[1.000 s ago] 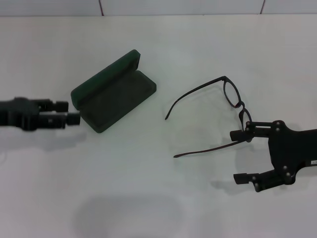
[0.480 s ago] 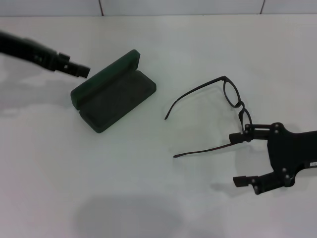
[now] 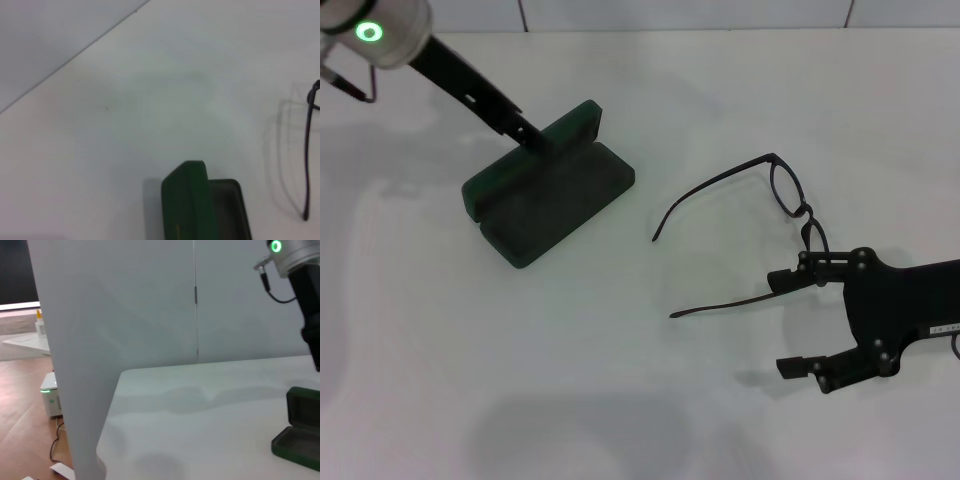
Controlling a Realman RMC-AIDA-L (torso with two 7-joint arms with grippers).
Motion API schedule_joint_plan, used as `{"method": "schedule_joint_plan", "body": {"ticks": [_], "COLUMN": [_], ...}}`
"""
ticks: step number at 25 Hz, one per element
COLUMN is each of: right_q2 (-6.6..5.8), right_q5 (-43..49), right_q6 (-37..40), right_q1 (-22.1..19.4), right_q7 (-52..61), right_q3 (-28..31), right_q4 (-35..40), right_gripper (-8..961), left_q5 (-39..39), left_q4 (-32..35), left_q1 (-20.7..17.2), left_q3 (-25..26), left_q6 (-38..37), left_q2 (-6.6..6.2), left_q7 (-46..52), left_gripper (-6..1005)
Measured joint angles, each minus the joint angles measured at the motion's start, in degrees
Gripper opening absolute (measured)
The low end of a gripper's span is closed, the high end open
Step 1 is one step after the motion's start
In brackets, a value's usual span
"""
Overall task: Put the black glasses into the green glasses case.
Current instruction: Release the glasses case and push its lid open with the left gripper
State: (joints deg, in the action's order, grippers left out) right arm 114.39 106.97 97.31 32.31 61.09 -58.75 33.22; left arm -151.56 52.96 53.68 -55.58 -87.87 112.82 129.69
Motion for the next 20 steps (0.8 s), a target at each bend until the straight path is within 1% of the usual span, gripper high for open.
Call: {"method": "schedule_joint_plan", "body": {"ticks": [1,2,3,5,10,13,20], "right_q2": [0.02,0.05,0.07,0.07,0.05,0.04,-0.07], "right_q5": [0.0,0.0,0.0,0.0,0.0,0.0,-0.01], "right_q6": [0.01,0.01,0.01,0.02,0.05,0.03,-0.03], "right_q1": [-0.03,-0.06,-0.08,-0.08,-0.14,-0.15,-0.22], "right_q7": [0.0,0.0,0.0,0.02,0.08,0.08,0.09], "right_q3": [-0.13,-0.32,-0.48,-0.56,-0.58,-0.58,-0.58], "right_q4": [0.0,-0.01,-0.04,-0.06,-0.21,-0.37,-0.51], "right_gripper": [881,881,881,881,881,881,883], "left_q5": [-0.03,-0.03,-0.14,-0.47,-2.9,-3.42,-3.5], "left_q4": [-0.3,-0.3,-0.67,-1.43,-3.27,-4.19,-3.93], "left_q1": [0.04,0.04,-0.16,-0.33,-0.33,-0.32,-0.33], "left_q3": [-1.03,-1.03,-3.6,-5.1,-5.77,-5.85,-5.89], "left_q6": [0.86,0.86,2.74,3.99,6.8,7.6,8.02], "left_q2": [0.11,0.11,0.34,0.64,1.61,1.73,1.86], "left_q7": [0.08,0.08,0.61,0.99,1.08,0.87,0.53], "left_gripper": [669,667,665,661,650,644,630]}}
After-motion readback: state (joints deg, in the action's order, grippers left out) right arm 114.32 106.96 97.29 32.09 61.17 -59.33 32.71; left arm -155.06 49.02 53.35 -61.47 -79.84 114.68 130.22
